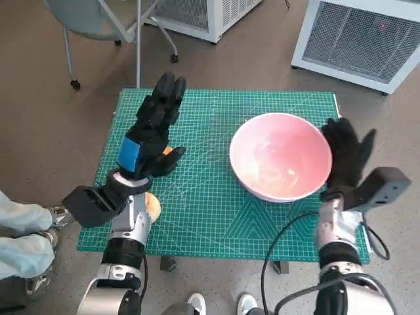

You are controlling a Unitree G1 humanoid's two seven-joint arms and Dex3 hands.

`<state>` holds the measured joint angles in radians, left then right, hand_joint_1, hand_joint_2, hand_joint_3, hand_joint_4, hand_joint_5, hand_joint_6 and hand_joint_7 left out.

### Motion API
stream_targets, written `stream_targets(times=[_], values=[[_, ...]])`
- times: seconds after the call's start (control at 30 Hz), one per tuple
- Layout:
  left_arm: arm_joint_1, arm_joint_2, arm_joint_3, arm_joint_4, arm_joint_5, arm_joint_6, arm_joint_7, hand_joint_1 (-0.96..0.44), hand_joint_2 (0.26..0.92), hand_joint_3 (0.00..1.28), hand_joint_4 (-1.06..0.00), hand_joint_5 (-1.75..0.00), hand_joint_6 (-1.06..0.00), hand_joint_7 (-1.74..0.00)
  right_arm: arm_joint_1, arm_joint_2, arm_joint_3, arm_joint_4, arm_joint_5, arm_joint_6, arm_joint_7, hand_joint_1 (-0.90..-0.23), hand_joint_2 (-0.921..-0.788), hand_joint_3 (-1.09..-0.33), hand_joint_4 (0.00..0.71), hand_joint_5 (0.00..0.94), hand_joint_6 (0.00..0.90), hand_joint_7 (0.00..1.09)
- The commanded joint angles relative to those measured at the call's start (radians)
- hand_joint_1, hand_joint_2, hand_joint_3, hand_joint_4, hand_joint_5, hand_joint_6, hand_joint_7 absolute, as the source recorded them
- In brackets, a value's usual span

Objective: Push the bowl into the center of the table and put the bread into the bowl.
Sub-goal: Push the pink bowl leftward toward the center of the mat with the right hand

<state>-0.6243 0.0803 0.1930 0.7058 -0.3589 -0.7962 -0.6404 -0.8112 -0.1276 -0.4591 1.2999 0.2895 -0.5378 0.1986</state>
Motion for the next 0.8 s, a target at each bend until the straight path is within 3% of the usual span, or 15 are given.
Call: stream_targets(times=[0.03,0.5,0.8], values=[[0.030,0.016,0.000,-0.031,0.007,0.000,0.007,-0.53,0.921,0.34,-0.03,0.00,-0.16,-0.01,-0.007,0.026,-0.006,0.017,0.002,0.039,0.014,-0.569,-0.921,-0.906,0.162,0.000,0.084,0.34],[0.074,0.040,-0.002,-0.076,0.027,0.000,0.041,-0.54,0.921,0.35,-0.02,0.00,-0.15,0.00,-0.053,0.068,-0.025,0.019,0.015,0.094,0.042,-0.552,-0.921,-0.901,0.170,0.005,0.106,0.32],[0.096,0.053,-0.003,-0.101,0.035,-0.001,0.068,-0.54,0.921,0.35,-0.02,0.00,-0.15,0.00,-0.076,0.088,-0.016,0.024,0.000,0.111,0.021,-0.554,-0.921,-0.891,0.181,0.007,0.129,0.31]])
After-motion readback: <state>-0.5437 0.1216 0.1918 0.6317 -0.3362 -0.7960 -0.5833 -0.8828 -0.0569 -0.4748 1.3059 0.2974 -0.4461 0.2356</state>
